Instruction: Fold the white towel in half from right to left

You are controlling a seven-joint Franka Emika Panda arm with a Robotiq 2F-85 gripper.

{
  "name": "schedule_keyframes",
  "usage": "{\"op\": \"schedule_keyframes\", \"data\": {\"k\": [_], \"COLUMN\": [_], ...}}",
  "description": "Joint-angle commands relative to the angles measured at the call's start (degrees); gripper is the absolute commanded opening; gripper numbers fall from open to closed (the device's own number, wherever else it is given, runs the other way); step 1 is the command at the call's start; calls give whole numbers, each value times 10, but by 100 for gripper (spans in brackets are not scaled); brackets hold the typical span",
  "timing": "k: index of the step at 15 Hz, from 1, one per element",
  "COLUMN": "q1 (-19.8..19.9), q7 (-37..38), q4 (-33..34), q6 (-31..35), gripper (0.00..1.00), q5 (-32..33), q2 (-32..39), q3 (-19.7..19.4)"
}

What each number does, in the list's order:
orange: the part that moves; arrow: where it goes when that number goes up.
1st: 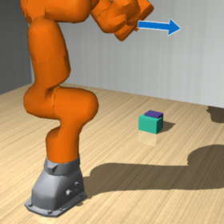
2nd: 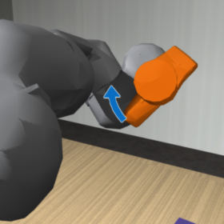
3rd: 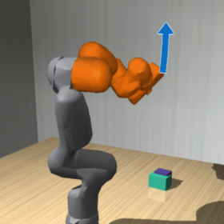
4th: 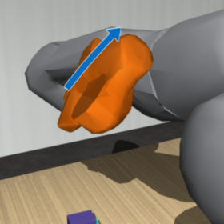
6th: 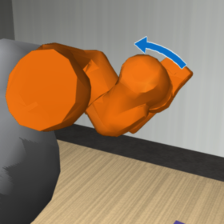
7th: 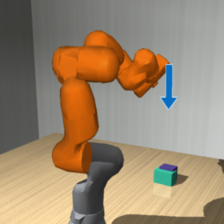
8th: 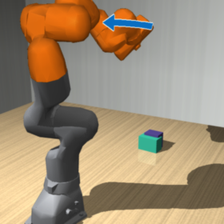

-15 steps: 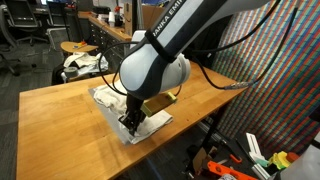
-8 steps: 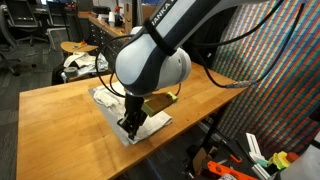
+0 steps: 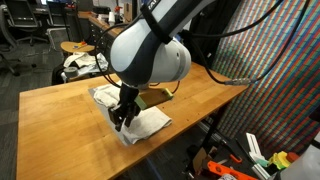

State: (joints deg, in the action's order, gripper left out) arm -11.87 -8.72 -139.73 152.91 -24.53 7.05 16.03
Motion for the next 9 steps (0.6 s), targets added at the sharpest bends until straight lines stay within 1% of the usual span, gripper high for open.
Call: {"op": "schedule_keyframes", "data": {"k": [1,3,4,5,6,7,8,9], "q1": [-12,-19,-26,-35,-66,-91,-108,-119], "q7": [59,110,146,185,219,255,295,335], "q4": [9,25,36,49,64,90,119,157], "q6": [83,121,136,141,136,117,101,72], "gripper": [74,88,96,99,100,100,100,100], "q5": [64,139,188,245,294,345,396,446], "q2": [-14,-8,-2,3,5,13,26,45], "q3": [-9,-21,-30,-45,-83,-114,-132,-139]}}
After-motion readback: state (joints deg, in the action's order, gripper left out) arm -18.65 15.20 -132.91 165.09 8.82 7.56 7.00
